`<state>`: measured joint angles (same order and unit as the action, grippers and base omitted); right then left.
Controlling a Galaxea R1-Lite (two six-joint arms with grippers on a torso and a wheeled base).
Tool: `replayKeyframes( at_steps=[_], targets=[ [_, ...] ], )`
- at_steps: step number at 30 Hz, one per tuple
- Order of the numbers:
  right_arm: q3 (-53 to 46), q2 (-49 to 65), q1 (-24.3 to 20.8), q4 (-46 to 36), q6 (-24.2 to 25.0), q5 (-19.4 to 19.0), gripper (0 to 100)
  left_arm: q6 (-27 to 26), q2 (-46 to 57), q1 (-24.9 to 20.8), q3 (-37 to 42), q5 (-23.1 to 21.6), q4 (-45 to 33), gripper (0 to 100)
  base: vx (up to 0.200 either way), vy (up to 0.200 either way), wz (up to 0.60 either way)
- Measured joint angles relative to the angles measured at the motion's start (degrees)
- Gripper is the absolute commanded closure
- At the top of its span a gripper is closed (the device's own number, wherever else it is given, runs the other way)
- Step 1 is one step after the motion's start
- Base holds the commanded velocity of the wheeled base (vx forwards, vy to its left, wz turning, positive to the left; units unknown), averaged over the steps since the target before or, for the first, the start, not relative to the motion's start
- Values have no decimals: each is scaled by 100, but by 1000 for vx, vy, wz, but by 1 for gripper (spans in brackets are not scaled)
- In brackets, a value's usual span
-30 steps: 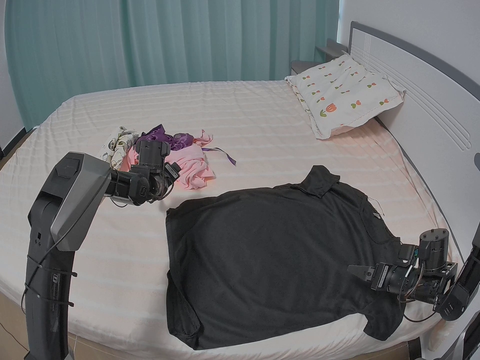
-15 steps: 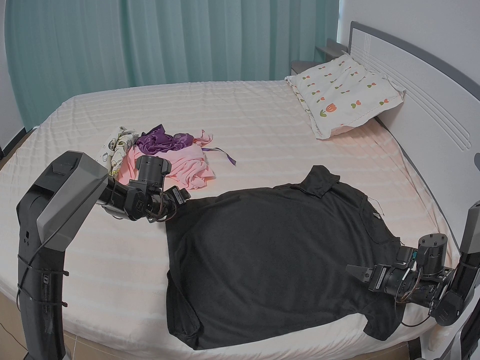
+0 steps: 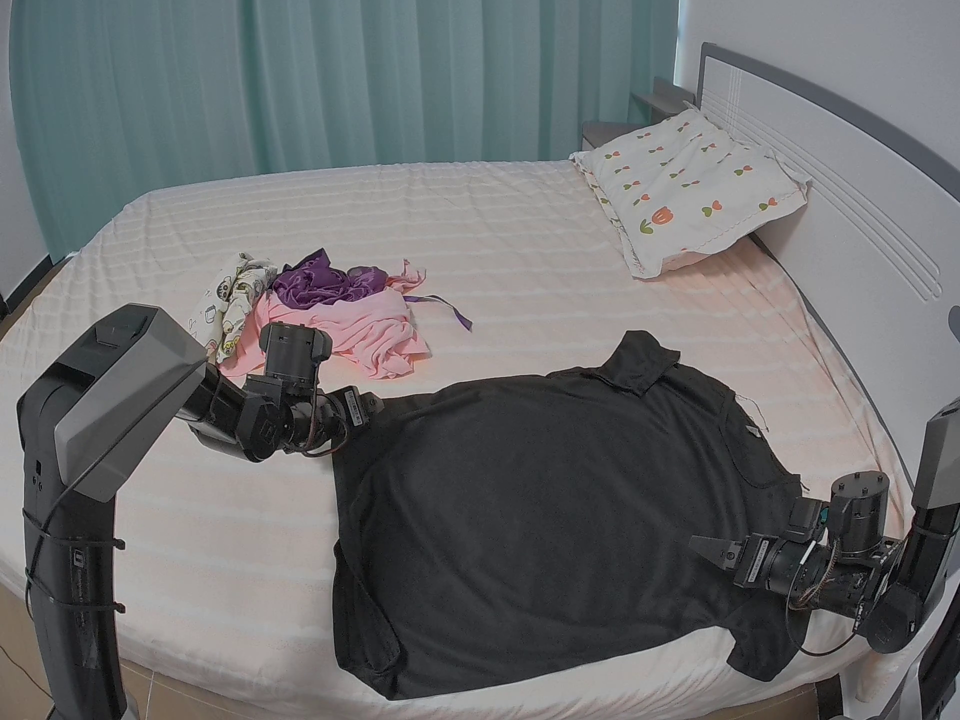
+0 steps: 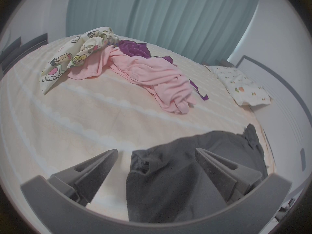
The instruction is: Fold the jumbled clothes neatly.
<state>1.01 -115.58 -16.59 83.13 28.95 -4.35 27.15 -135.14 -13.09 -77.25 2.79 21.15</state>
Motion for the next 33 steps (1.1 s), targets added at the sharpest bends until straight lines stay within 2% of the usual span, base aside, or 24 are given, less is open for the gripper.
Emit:
replayKeyframes(
  at_steps=[4,8,9,21,29,33],
  targets=[
    [0,-2,-24,0,9,-2,0,-279,0,-68,165,5,96,0,0,0,0],
    [0,-2,-44,0,33,-11,0,-296,-9,-110,160,33,148,0,0,0,0],
    [0,-2,-49,0,38,-13,0,-301,-27,-115,140,49,200,100,0,0,0],
    [0,-13,-77,-2,50,-44,0,-306,-267,-11,-80,158,380,100,0,0,0],
    [0,-16,-79,-2,50,-44,0,-197,-485,218,-1007,895,356,100,0,0,0],
    [0,-22,-79,0,50,-43,0,-154,-672,364,-1335,1036,321,100,0,0,0]
  ],
)
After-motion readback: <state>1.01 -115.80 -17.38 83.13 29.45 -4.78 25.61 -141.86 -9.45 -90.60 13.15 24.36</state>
